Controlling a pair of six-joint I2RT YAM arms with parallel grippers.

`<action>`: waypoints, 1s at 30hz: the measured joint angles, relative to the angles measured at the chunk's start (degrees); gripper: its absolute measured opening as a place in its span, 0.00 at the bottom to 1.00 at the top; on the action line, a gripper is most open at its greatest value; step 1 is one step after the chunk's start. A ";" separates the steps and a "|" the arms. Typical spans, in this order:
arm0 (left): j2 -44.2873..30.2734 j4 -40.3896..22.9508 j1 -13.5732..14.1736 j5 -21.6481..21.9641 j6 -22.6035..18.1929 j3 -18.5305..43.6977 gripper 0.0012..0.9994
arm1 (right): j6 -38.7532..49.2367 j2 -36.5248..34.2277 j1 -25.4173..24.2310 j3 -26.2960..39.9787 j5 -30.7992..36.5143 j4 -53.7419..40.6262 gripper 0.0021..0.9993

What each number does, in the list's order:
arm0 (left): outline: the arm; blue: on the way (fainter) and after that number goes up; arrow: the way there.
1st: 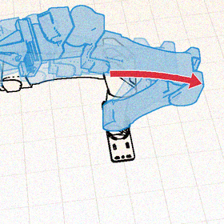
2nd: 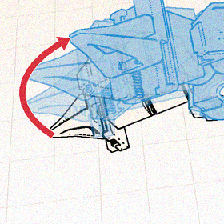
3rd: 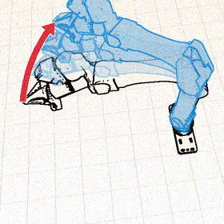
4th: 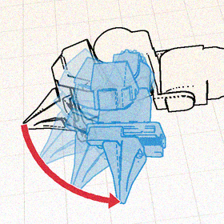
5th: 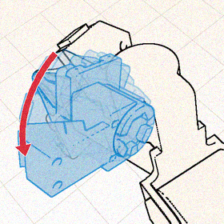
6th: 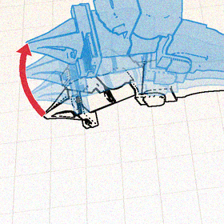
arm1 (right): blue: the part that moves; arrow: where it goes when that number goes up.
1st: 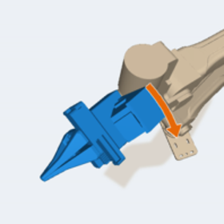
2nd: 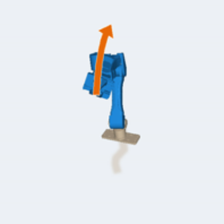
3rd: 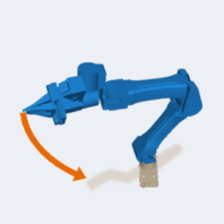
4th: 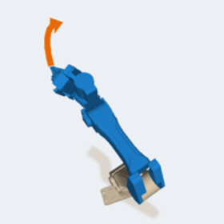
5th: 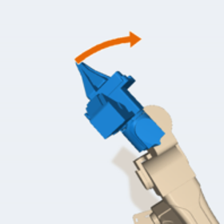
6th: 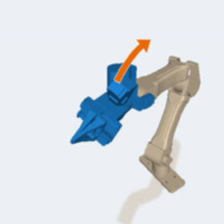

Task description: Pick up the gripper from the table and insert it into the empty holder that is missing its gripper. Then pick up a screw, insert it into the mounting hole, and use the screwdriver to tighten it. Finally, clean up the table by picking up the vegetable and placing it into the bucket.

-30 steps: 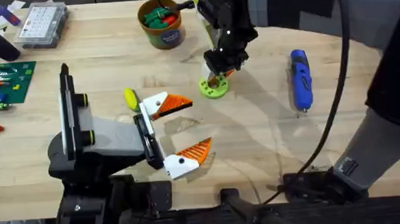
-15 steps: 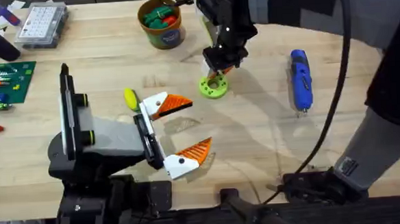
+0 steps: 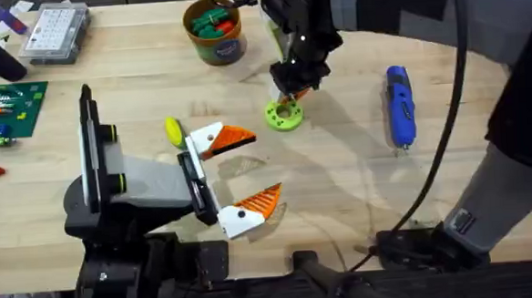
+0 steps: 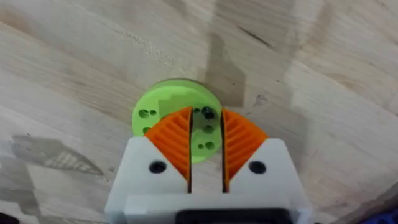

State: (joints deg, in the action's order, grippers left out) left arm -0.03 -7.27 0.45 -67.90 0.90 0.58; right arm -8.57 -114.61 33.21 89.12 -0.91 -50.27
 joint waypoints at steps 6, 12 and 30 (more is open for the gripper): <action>0.00 -0.02 0.00 0.00 0.01 0.00 0.99 | -0.01 -0.44 -0.01 0.12 0.23 -0.06 0.16; 0.00 -0.02 0.00 0.00 0.01 0.00 0.99 | 0.02 -0.52 -0.02 0.22 0.51 0.45 0.06; 0.00 -0.02 0.00 0.00 -0.01 0.00 0.99 | -0.01 -0.52 0.00 0.31 0.63 -0.04 0.00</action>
State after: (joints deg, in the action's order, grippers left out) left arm -0.03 -7.29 0.45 -67.90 0.89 0.58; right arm -8.58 -115.13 33.21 89.43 -0.27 -50.31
